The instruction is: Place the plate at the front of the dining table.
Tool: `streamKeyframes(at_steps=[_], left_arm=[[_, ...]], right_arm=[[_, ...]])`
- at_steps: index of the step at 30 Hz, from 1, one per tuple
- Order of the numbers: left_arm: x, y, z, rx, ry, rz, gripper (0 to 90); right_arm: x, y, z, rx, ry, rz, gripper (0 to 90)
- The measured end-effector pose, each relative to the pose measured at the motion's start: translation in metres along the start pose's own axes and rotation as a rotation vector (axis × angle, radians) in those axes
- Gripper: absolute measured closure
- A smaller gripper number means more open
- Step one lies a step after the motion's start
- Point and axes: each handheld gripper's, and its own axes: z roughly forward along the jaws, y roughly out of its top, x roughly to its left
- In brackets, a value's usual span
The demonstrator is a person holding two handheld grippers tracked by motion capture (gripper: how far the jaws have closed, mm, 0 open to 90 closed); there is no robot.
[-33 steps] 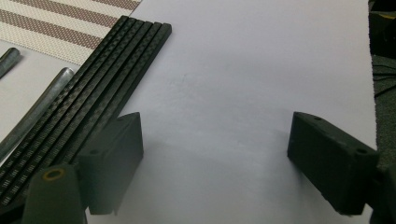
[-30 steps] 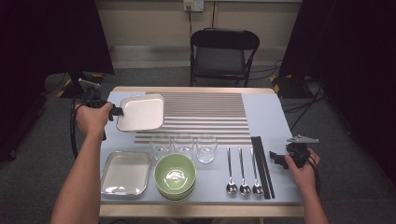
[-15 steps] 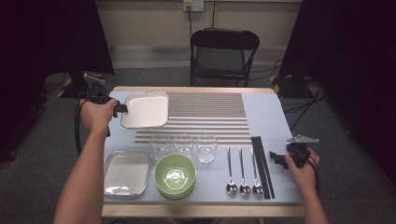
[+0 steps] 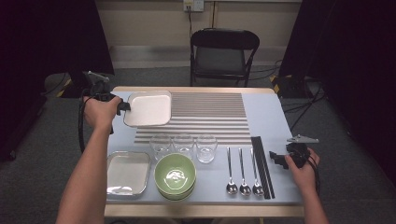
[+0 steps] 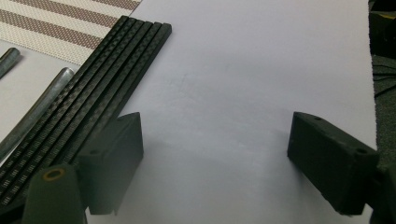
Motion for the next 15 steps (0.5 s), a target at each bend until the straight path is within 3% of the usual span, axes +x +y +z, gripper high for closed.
streamKeyframes(at_steps=[15], left_arm=[[-0.0059, 0.0053, 0.0094, -0.006, 0.009, 0.0, 89.2]], right_arm=[[-0.0001, 0.0, 0.0, -0.001, 0.001, 0.0, 17.3]])
